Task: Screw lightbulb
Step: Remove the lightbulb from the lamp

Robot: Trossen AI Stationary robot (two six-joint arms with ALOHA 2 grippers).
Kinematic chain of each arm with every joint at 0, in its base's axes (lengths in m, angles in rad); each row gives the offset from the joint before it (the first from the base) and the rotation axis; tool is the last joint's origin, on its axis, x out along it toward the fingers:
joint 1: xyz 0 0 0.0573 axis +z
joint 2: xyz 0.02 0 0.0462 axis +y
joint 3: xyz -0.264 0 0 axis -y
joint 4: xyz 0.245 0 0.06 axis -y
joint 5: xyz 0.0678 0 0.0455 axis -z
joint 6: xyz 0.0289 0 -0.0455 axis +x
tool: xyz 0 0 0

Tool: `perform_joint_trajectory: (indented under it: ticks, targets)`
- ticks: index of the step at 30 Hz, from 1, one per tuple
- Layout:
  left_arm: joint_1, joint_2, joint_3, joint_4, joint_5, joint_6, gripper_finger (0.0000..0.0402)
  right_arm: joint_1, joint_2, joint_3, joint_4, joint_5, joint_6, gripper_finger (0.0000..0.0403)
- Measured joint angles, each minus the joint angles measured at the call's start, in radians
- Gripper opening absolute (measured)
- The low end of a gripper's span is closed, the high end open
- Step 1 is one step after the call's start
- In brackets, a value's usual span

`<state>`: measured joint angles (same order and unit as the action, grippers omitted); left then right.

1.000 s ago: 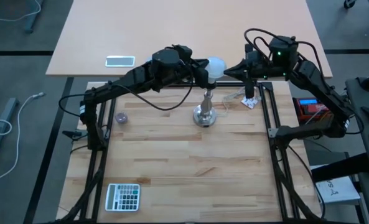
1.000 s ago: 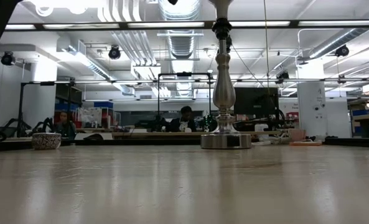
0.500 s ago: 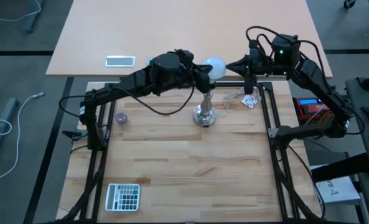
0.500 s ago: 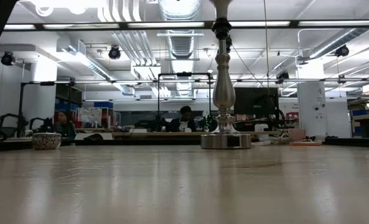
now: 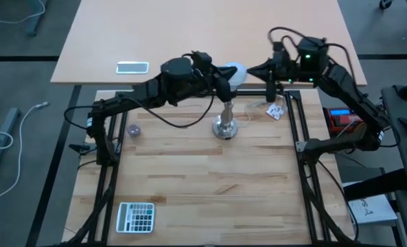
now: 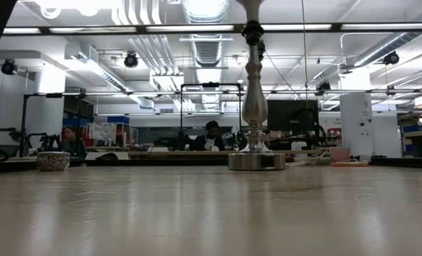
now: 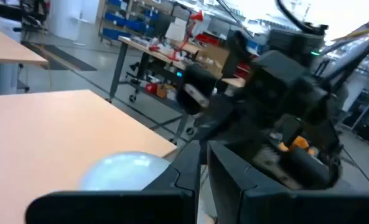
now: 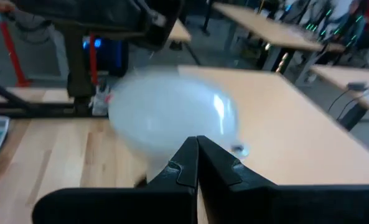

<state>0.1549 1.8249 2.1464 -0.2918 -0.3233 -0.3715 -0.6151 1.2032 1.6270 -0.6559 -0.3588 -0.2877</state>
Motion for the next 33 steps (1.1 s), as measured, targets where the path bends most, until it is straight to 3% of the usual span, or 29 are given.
perform_joint_trajectory:
  ticks: [8, 16, 33]
  targets:
    - [0.018, 0.001, 0.000, -0.012, -0.013, 0.011, 0.0020, 0.002, -0.009, 0.020, 0.000, -0.021, 0.041, 0.0000]
    - [0.025, 0.001, 0.001, -0.122, -0.108, 0.023, 0.0020, 0.003, -0.011, 0.022, -0.013, -0.098, 0.045, 0.0000]
    - [0.029, 0.001, -0.026, -0.134, -0.093, -0.061, 0.0020, 0.002, 0.003, -0.025, -0.012, -0.067, 0.017, 0.0000]
